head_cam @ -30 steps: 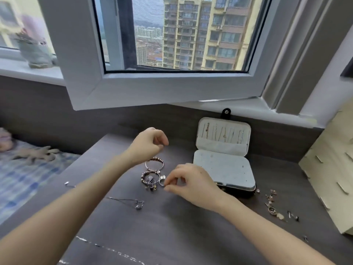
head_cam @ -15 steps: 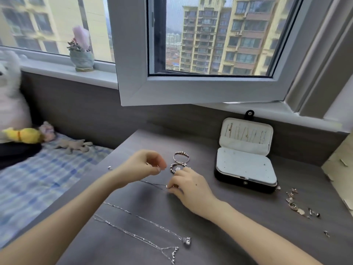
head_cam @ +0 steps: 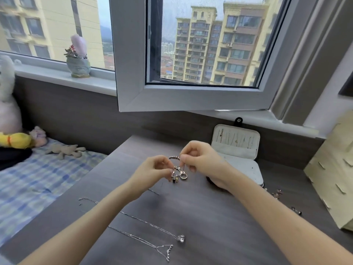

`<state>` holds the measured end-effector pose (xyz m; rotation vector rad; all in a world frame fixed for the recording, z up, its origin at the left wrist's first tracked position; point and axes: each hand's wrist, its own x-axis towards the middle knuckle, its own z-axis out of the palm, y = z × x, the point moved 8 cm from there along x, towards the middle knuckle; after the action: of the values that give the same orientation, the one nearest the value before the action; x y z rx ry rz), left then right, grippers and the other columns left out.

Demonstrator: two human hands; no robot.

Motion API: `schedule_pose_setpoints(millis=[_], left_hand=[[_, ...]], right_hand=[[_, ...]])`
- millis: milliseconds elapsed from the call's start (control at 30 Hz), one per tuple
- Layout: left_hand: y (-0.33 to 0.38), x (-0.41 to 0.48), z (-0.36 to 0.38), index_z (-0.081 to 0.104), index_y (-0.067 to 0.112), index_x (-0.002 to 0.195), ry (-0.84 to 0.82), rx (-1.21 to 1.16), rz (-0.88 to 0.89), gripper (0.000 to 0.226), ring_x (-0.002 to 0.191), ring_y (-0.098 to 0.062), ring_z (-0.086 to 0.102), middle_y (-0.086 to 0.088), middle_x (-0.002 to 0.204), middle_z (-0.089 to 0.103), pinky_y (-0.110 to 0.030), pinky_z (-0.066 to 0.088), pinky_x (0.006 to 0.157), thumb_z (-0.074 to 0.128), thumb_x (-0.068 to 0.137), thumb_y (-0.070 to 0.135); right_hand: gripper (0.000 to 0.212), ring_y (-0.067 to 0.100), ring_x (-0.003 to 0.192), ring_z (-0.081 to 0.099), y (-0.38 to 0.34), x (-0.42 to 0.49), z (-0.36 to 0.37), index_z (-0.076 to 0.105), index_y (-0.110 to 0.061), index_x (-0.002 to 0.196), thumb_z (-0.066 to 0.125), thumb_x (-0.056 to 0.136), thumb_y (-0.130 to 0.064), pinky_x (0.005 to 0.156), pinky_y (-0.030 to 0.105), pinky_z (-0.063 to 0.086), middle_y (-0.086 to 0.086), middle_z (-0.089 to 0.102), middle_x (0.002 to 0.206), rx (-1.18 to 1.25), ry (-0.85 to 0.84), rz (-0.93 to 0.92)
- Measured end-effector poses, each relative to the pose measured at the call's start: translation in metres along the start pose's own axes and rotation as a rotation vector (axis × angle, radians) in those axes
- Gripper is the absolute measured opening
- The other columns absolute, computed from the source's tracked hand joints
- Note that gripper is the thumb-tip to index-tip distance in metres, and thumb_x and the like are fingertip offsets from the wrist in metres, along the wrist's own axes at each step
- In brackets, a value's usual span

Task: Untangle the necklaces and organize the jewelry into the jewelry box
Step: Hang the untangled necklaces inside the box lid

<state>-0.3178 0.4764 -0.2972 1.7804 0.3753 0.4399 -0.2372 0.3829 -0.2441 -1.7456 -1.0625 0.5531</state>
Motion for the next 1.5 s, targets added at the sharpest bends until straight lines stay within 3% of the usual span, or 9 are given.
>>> schedule_pose_setpoints(millis=[167, 333, 467, 600, 867, 1033, 1167, 1333, 1500], left_hand=[[-0.017, 0.005, 0.0, 0.062, 0.008, 0.081, 0.123, -0.054, -0.062, 0.01, 0.064, -0.01, 0.058, 0.001, 0.061, 0.065, -0.017, 0.043, 0.066, 0.06, 0.086, -0.001], [-0.032, 0.013, 0.012, 0.058, 0.008, 0.083, 0.114, -0.448, -0.174, 0.007, 0.063, -0.012, 0.062, -0.003, 0.066, 0.065, -0.026, 0.046, 0.074, 0.058, 0.089, 0.006], [-0.024, 0.02, 0.026, 0.057, 0.008, 0.076, 0.096, -0.837, -0.254, 0.02, 0.079, -0.022, 0.066, -0.006, 0.071, 0.069, -0.035, 0.053, 0.078, 0.048, 0.094, 0.01], [0.005, 0.026, 0.037, 0.056, 0.004, 0.071, 0.045, -1.007, -0.216, 0.025, 0.062, -0.02, 0.067, -0.009, 0.061, 0.062, -0.036, 0.06, 0.066, 0.047, 0.094, 0.008], [0.083, 0.036, 0.089, 0.058, 0.007, 0.071, -0.169, -0.439, -0.039, 0.018, 0.054, -0.014, 0.039, -0.001, 0.057, 0.039, -0.022, 0.046, 0.053, 0.055, 0.089, 0.005], [0.122, 0.036, 0.123, 0.055, 0.01, 0.069, -0.269, -0.027, 0.108, 0.018, 0.049, -0.009, 0.039, 0.004, 0.056, 0.043, -0.019, 0.036, 0.048, 0.065, 0.084, 0.007], [0.143, 0.038, 0.141, 0.056, 0.011, 0.073, -0.287, 0.267, 0.239, 0.013, 0.054, -0.013, 0.045, 0.003, 0.063, 0.052, -0.026, 0.04, 0.051, 0.066, 0.078, 0.004], [0.162, 0.045, 0.147, 0.056, 0.013, 0.081, -0.315, 0.381, 0.264, 0.014, 0.054, -0.012, 0.048, 0.002, 0.067, 0.054, -0.026, 0.042, 0.052, 0.062, 0.074, 0.002], [0.177, 0.057, 0.145, 0.057, 0.011, 0.084, -0.366, 0.305, 0.237, 0.016, 0.061, -0.018, 0.051, -0.004, 0.069, 0.057, -0.029, 0.046, 0.056, 0.055, 0.07, 0.02]], right_hand=[[0.017, 0.016, 0.054, 0.047, -0.032, -0.021, -0.028, 0.055, -0.004, 0.076, 0.053, 0.088, 0.007, 0.049, 0.021, 0.04, 0.009, 0.063, 0.066, 0.285, 0.012, -0.005], [0.017, 0.013, 0.055, 0.048, -0.046, -0.05, -0.058, 0.055, -0.004, 0.075, 0.05, 0.09, 0.004, 0.048, 0.021, 0.042, 0.008, 0.061, 0.066, 0.418, 0.006, 0.065], [0.014, 0.014, 0.056, 0.051, -0.016, -0.078, -0.079, 0.057, -0.005, 0.077, 0.052, 0.088, 0.003, 0.048, 0.021, 0.046, 0.009, 0.063, 0.068, 0.456, 0.019, 0.245], [0.013, 0.017, 0.061, 0.062, 0.041, -0.106, -0.092, 0.056, -0.007, 0.081, 0.052, 0.089, 0.002, 0.047, 0.023, 0.05, 0.012, 0.068, 0.08, 0.568, 0.113, 0.479], [0.014, 0.023, 0.062, 0.066, 0.112, -0.128, -0.08, 0.056, -0.004, 0.09, 0.047, 0.089, 0.007, 0.046, 0.024, 0.053, 0.015, 0.066, 0.084, 0.931, 0.24, 0.623], [0.025, 0.022, 0.079, 0.067, 0.109, -0.125, -0.091, 0.064, -0.007, 0.098, 0.052, 0.085, 0.011, 0.055, 0.031, 0.056, 0.014, 0.064, 0.109, 0.403, 0.241, 0.507], [0.029, 0.017, 0.102, 0.065, 0.063, -0.11, -0.11, 0.066, -0.015, 0.1, 0.066, 0.076, 0.001, 0.083, 0.028, 0.055, 0.006, 0.069, 0.108, 0.316, 0.263, 0.237], [0.016, 0.017, 0.087, 0.067, 0.017, -0.087, -0.124, 0.068, -0.006, 0.096, 0.062, 0.083, 0.0, 0.094, 0.034, 0.051, 0.007, 0.07, 0.084, 0.301, 0.16, 0.103], [0.01, 0.019, 0.061, 0.057, -0.014, -0.069, -0.148, 0.067, -0.004, 0.082, 0.063, 0.088, -0.011, 0.07, 0.031, 0.055, 0.007, 0.057, 0.063, 0.081, 0.164, 0.05]])
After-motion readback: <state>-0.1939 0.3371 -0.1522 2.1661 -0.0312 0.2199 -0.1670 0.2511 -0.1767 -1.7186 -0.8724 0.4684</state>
